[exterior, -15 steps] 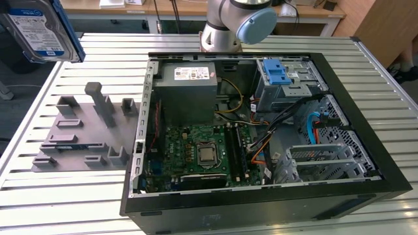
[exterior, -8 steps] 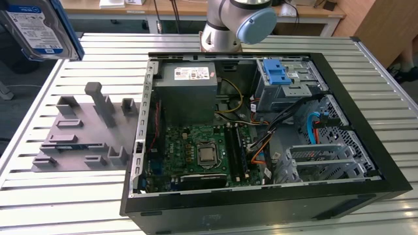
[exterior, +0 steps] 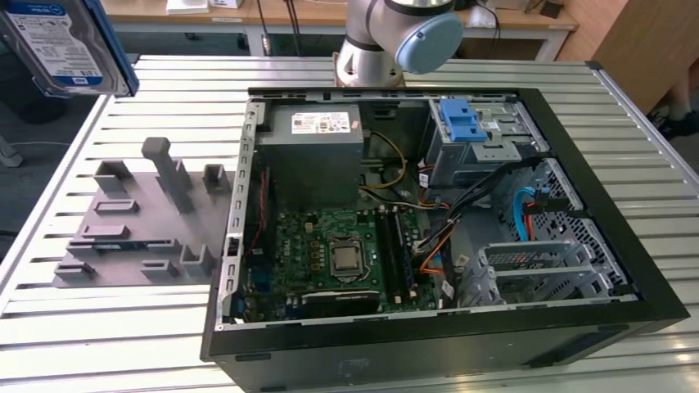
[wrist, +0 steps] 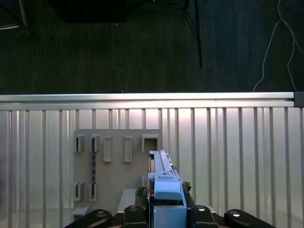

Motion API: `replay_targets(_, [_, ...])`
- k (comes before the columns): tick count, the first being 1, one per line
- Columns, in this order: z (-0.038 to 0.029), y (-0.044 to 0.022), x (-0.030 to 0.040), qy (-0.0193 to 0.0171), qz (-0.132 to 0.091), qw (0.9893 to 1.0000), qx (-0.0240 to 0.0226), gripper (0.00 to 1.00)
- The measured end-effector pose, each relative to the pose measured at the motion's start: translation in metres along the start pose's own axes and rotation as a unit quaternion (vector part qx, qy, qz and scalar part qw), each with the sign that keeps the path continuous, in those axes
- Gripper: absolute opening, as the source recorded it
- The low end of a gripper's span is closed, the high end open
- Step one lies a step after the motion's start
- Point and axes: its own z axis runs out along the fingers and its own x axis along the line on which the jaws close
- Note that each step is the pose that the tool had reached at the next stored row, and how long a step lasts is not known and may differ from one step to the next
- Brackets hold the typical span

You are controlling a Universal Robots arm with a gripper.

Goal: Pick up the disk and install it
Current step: 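Pick up the disk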

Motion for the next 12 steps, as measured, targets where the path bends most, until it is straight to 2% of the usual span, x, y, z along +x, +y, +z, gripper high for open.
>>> replay_targets(12, [-0.0099,0.0002,-0.0007,0.0000,0.000,1.0000,0.0000,0.36])
